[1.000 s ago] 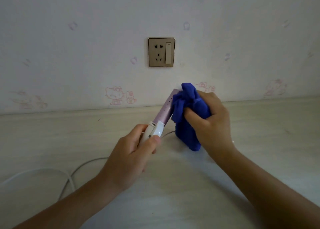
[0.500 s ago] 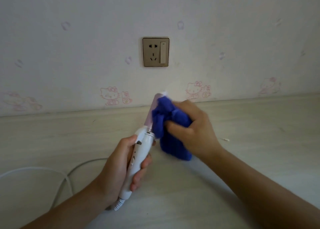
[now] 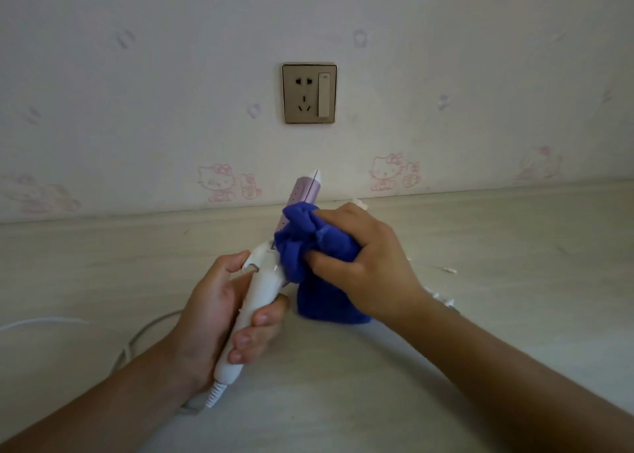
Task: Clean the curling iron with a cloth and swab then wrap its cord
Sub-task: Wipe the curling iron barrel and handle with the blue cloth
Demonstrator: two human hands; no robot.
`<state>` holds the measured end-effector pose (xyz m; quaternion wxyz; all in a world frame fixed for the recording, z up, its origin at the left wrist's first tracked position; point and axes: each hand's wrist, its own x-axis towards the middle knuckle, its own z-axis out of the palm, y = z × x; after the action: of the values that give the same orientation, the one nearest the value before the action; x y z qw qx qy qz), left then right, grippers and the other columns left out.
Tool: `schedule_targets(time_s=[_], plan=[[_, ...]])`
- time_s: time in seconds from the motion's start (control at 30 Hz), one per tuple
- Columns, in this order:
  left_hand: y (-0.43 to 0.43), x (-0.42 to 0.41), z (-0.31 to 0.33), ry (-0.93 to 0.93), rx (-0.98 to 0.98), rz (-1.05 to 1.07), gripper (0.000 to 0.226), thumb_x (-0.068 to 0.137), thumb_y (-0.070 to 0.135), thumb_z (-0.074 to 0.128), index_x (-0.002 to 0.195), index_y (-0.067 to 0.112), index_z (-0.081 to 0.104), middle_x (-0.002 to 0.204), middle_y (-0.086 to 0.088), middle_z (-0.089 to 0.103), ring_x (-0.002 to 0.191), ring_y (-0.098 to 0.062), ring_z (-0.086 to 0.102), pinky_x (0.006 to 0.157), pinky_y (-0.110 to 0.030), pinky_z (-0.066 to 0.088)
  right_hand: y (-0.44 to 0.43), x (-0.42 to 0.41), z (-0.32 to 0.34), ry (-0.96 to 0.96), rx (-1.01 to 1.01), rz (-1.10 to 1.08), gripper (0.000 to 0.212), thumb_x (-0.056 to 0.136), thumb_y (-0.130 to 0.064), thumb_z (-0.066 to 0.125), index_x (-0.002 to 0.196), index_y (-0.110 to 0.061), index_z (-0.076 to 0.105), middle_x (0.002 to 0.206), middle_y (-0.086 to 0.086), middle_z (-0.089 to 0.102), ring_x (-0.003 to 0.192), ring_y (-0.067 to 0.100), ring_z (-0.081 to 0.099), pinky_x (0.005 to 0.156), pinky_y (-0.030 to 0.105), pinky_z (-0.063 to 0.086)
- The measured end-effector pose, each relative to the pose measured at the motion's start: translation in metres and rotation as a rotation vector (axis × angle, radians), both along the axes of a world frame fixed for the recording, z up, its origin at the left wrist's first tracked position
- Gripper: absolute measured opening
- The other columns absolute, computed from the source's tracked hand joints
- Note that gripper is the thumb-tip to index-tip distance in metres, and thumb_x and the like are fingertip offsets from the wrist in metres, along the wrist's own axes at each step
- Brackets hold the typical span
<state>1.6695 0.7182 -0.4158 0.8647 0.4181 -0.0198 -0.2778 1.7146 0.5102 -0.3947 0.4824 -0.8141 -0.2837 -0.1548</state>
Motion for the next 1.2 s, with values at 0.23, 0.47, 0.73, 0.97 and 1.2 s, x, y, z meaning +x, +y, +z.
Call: schedule_targets(time_s=[0.23,0.47,0.73,0.97,1.2], plan=[[0.000,0.000,-0.002,-0.056,0.027,-0.161,0.059,0.091,0.052,0.042,0.118,0.006,0.067,0.058,-0.005,0.041,0.032,-0.010,0.039,0.032,-0.015,0.034,-0.022,0.009,0.013,0.034,0.202,-0.175,0.026,0.081,-0.030,0.070,0.101,-0.046,0.069,0.099,-0.010,0.069,0.091,0.010,0.064,0.085,0.035,0.055],[0.003,-0.001,0.005,-0.028,0.002,-0.126,0.060,0.094,0.051,0.036,0.114,0.004,0.067,0.059,-0.006,0.038,0.032,-0.010,0.039,0.032,-0.016,0.035,-0.008,0.005,0.006,0.005,0.098,-0.109,0.025,0.080,-0.040,0.065,0.105,-0.043,0.066,0.096,-0.012,0.066,0.089,0.007,0.064,0.080,0.029,0.053],[-0.002,0.001,0.013,-0.154,0.269,0.002,0.064,0.097,0.058,0.029,0.101,0.009,0.069,0.059,-0.010,0.041,0.032,-0.013,0.035,0.033,-0.016,0.033,-0.008,-0.002,0.010,0.001,0.066,-0.100,0.024,0.080,-0.044,0.065,0.104,-0.041,0.064,0.097,-0.011,0.066,0.088,0.007,0.064,0.082,0.032,0.053],[0.007,0.000,0.024,-0.226,0.287,-0.093,0.071,0.095,0.058,0.040,0.124,-0.002,0.063,0.068,-0.012,0.053,0.039,-0.014,0.041,0.036,-0.020,0.037,-0.024,0.006,0.022,-0.024,0.245,-0.202,0.027,0.085,-0.030,0.070,0.105,-0.048,0.068,0.101,-0.014,0.067,0.094,0.008,0.066,0.086,0.035,0.056],[0.009,0.004,0.031,-0.244,0.267,-0.084,0.050,0.084,0.058,0.070,0.095,0.010,0.065,0.065,-0.010,0.041,0.041,-0.014,0.036,0.037,-0.020,0.035,-0.011,-0.007,0.014,0.007,0.109,-0.069,0.026,0.081,-0.040,0.067,0.106,-0.034,0.068,0.098,-0.008,0.067,0.090,0.013,0.065,0.086,0.037,0.056]])
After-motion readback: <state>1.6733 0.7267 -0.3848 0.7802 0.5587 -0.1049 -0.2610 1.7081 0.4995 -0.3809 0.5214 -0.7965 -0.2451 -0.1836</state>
